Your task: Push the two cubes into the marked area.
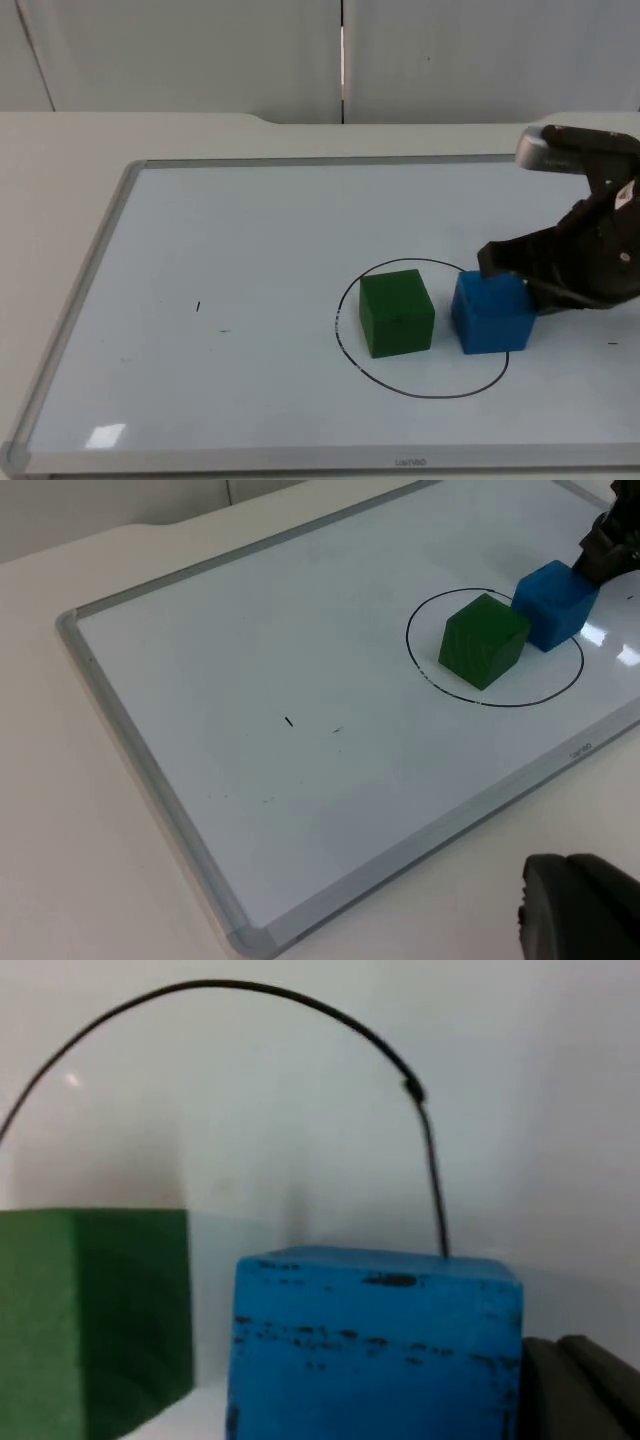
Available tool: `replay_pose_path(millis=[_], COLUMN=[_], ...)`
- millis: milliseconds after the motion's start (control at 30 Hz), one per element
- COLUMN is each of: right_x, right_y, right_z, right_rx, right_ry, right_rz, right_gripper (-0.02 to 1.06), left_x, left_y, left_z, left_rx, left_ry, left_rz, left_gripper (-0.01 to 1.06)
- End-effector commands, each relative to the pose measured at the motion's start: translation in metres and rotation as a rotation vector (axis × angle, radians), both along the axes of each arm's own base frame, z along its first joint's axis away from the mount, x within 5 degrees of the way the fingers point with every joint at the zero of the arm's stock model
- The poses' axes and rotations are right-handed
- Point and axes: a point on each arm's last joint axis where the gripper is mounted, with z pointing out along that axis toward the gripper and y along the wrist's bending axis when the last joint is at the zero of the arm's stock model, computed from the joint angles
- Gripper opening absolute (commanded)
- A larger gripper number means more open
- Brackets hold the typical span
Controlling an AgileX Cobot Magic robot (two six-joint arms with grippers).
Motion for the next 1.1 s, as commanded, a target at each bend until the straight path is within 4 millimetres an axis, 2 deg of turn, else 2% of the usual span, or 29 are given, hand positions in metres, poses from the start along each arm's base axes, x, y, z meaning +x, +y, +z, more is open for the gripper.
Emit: replay_pose_path(millis=[0,633,1067], right_x=[0.001,-0.005,-0.006], right_y=[0.005,0.020,0.019], right_z=[0.002,0.003,0.002], right_rx=[0.006,0.020,-0.013], right_ry=[-0.029,-0.040,-0.044], right_rz=[0.013,0.040,0.089], right_gripper=[0.00,0.00,0.00], left_x=[0.001,0.001,0.001], left_y=[0.000,0.000,0.000], left_z=[0.000,0.000,0.000], left_rx=[-0.006,-0.006,-0.006], left_ry=[-0.008,-0.008,-0.008], left_rz=[0.004,0.004,0.004], left_gripper=[0.00,0.00,0.00])
